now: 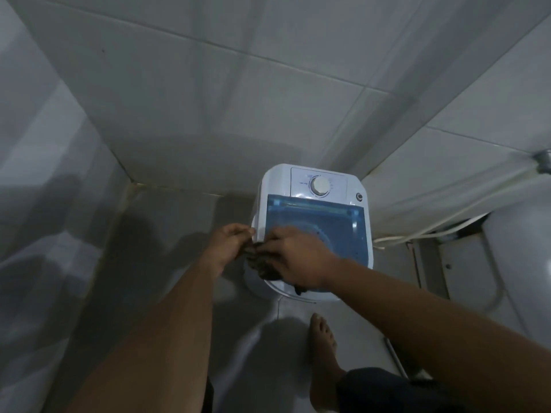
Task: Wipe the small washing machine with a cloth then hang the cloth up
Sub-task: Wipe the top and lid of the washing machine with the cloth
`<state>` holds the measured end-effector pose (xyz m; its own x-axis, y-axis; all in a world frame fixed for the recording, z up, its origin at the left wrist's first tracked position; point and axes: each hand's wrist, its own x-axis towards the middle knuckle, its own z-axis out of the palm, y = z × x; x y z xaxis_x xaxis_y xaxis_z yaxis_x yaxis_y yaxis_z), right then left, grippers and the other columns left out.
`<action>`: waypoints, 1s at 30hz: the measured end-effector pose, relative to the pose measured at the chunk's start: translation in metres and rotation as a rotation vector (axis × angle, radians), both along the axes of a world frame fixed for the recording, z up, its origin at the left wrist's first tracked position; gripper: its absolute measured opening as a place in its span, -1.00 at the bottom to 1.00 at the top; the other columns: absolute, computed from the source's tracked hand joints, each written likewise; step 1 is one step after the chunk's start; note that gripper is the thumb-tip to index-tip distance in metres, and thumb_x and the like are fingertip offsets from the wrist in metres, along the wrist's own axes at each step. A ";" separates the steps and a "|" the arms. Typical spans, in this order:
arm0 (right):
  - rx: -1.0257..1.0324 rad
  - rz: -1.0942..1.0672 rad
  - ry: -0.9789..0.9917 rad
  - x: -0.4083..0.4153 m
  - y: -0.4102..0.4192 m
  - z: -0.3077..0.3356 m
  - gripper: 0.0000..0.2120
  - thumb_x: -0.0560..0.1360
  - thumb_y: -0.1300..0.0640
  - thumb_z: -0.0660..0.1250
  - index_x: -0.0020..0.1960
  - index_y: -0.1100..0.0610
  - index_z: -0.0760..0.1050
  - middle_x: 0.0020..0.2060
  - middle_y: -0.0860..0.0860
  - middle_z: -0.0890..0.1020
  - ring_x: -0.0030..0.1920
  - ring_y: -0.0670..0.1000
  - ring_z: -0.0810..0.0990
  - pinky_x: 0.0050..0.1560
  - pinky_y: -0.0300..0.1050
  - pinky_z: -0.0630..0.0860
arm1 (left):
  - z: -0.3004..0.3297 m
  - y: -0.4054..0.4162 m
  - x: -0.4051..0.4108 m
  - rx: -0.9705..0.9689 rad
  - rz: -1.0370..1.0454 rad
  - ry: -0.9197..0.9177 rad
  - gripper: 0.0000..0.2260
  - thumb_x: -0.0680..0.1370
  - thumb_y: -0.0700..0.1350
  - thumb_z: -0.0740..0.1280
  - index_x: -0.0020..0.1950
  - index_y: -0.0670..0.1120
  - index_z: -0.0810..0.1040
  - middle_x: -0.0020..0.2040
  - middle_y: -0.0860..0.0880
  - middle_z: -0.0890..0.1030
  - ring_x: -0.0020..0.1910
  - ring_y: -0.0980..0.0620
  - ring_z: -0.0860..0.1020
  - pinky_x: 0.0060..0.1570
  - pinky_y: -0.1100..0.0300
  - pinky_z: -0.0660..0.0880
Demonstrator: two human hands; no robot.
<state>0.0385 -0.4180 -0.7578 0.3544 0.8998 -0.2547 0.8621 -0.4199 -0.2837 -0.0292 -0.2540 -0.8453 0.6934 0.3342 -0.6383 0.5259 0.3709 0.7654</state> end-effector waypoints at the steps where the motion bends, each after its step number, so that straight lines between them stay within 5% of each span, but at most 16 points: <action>1: -0.017 -0.005 0.071 0.009 0.003 0.008 -0.68 0.59 0.02 0.29 0.33 -0.07 0.58 0.14 0.01 0.60 0.11 0.08 0.56 0.14 0.07 0.55 | 0.003 -0.001 0.000 0.001 0.002 0.007 -0.90 0.52 -0.23 0.41 -0.18 -0.07 0.60 -0.26 -0.12 0.65 -0.28 -0.01 0.57 -0.14 0.14 0.47; 4: 0.031 -0.172 0.040 0.056 0.026 0.017 -0.70 0.59 -0.02 0.27 0.29 -0.11 0.59 0.12 0.03 0.61 0.10 0.09 0.60 0.14 0.08 0.56 | 0.005 -0.003 0.002 0.004 0.013 0.000 -0.85 0.54 -0.28 0.38 -0.22 -0.10 0.57 -0.38 -0.05 0.63 -0.43 0.10 0.56 -0.20 0.17 0.47; 7: 0.118 -0.415 -0.171 0.095 0.045 0.003 -0.69 0.58 0.00 0.22 0.27 -0.11 0.59 0.15 0.07 0.55 0.13 0.18 0.54 0.06 0.13 0.59 | 0.009 -0.003 0.000 -0.025 0.019 -0.008 -0.94 0.52 -0.26 0.40 -0.14 -0.15 0.63 -0.12 -0.26 0.63 -0.20 -0.11 0.58 0.06 0.00 0.48; 9: 0.080 -0.497 -0.290 0.090 0.051 -0.010 -0.67 0.59 0.05 0.24 0.34 -0.05 0.54 0.20 0.10 0.51 0.16 0.22 0.48 0.01 0.10 0.55 | 0.010 -0.003 -0.002 -0.048 0.023 0.006 -0.95 0.52 -0.24 0.40 -0.12 -0.13 0.64 -0.10 -0.27 0.62 -0.16 -0.12 0.57 0.02 0.03 0.49; 13: 0.107 -0.264 -0.369 0.040 0.032 -0.029 -0.60 0.56 0.04 0.31 0.40 -0.04 0.50 0.21 0.07 0.54 0.12 0.21 0.50 -0.02 0.09 0.49 | 0.007 -0.003 0.000 -0.134 0.039 0.018 -0.87 0.55 -0.29 0.34 -0.14 -0.11 0.61 -0.28 -0.11 0.65 -0.33 0.03 0.59 -0.10 0.15 0.49; 20: 0.046 0.151 -0.048 -0.020 -0.046 -0.014 -0.62 0.58 -0.04 0.25 0.39 -0.06 0.51 0.20 0.03 0.55 0.12 0.13 0.52 0.02 0.13 0.57 | 0.008 -0.001 0.001 -0.132 0.040 0.028 -0.93 0.53 -0.24 0.39 -0.13 -0.11 0.62 -0.27 -0.09 0.64 -0.29 0.02 0.57 -0.12 0.18 0.53; 24: 0.145 -0.187 -0.087 0.046 -0.030 0.014 -0.65 0.61 -0.01 0.28 0.39 -0.08 0.48 0.23 0.01 0.54 0.20 0.07 0.50 0.20 0.07 0.53 | 0.010 -0.003 0.001 -0.095 0.030 0.032 -0.96 0.54 -0.23 0.39 -0.08 -0.13 0.64 -0.18 -0.17 0.64 -0.27 -0.01 0.58 -0.01 0.09 0.50; 30: 0.143 -0.591 -0.198 0.082 0.018 -0.015 -0.68 0.59 0.05 0.26 0.33 -0.01 0.55 0.20 0.08 0.53 0.14 0.22 0.52 0.05 0.13 0.58 | 0.011 -0.005 0.002 0.060 0.016 0.039 -0.91 0.52 -0.28 0.38 -0.13 -0.13 0.64 -0.17 -0.21 0.64 -0.27 -0.04 0.58 -0.09 0.12 0.52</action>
<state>0.1203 -0.3997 -0.7730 0.8294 0.5581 -0.0256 0.5383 -0.8104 -0.2313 -0.0268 -0.2587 -0.8338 0.6624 0.3833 -0.6436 0.5504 0.3337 0.7653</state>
